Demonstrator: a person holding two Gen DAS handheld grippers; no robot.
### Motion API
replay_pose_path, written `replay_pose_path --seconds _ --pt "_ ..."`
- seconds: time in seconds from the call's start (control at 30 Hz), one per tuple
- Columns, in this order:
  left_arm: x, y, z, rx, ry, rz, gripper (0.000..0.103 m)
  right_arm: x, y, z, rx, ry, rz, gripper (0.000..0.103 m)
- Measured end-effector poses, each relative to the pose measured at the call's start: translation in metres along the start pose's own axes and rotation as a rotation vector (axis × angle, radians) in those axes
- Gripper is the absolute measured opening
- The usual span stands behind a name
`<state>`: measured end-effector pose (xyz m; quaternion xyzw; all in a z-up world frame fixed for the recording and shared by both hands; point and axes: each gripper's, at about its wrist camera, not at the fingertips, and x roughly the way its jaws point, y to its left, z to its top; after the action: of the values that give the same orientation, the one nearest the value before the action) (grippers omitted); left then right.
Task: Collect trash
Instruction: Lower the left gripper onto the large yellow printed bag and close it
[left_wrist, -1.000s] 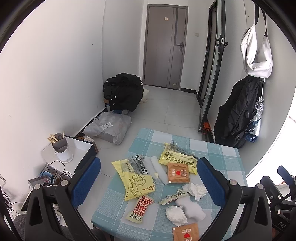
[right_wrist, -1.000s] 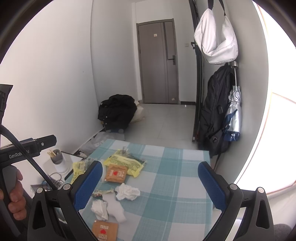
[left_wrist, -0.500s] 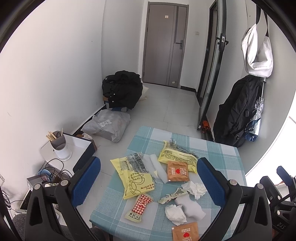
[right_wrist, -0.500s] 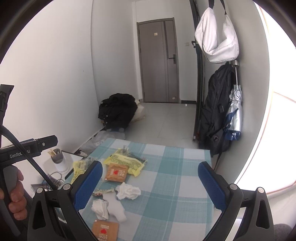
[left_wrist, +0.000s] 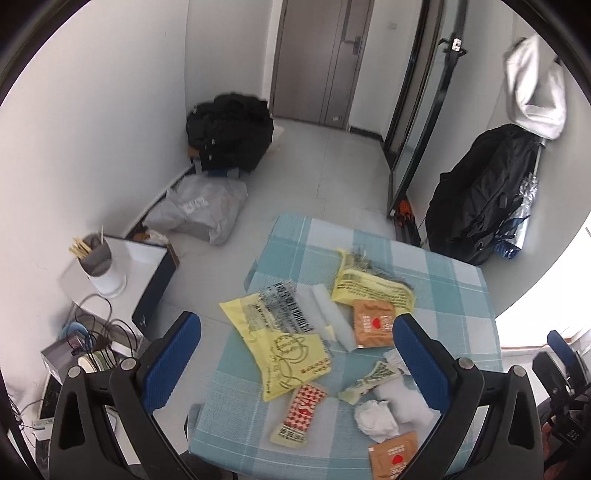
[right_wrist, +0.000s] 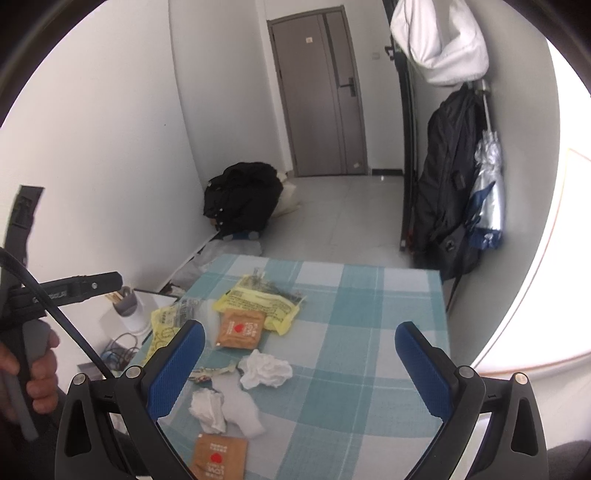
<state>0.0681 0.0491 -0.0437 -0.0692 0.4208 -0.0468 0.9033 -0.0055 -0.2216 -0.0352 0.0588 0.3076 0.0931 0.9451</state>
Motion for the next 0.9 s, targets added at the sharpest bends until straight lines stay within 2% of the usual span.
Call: replay_pose_path --seconds 0.03,0.2,0.37,0.43,0.5,0.57,0.63,0.8,0.83,0.9 --pt "0.01 0.009 0.004 -0.013 0.034 -0.021 0.102 0.004 0.0 0.001 0.008 0.009 0.02 0.103" --pt "0.056 0.043 0.016 -0.07 0.154 -0.014 0.102 0.023 0.008 0.005 -0.004 0.05 0.068 0.103" --pt "0.097 0.062 0.012 -0.134 0.278 -0.075 0.102 0.04 0.017 0.007 -0.039 0.084 0.096 0.103" --pt "0.106 0.059 0.013 -0.115 0.309 -0.052 0.102 0.048 0.019 0.006 -0.051 0.106 0.098 0.103" --pt "0.109 0.049 0.014 -0.073 0.311 -0.077 0.102 0.055 0.02 0.005 -0.052 0.127 0.105 0.103" --pt "0.11 0.036 0.012 0.004 0.308 -0.038 0.102 0.06 0.021 0.005 -0.05 0.139 0.115 0.103" --pt "0.112 0.029 0.009 0.067 0.312 0.038 0.102 0.062 0.021 0.005 -0.055 0.147 0.114 0.103" --pt "0.112 0.013 -0.003 0.168 0.338 0.072 0.102 0.067 0.023 0.004 -0.068 0.165 0.113 0.103" --pt "0.111 0.012 -0.004 0.178 0.338 0.084 0.101 0.067 0.022 0.003 -0.067 0.167 0.112 0.103" --pt "0.112 0.013 -0.005 0.179 0.334 0.096 0.093 0.068 0.021 0.002 -0.062 0.176 0.103 0.103"
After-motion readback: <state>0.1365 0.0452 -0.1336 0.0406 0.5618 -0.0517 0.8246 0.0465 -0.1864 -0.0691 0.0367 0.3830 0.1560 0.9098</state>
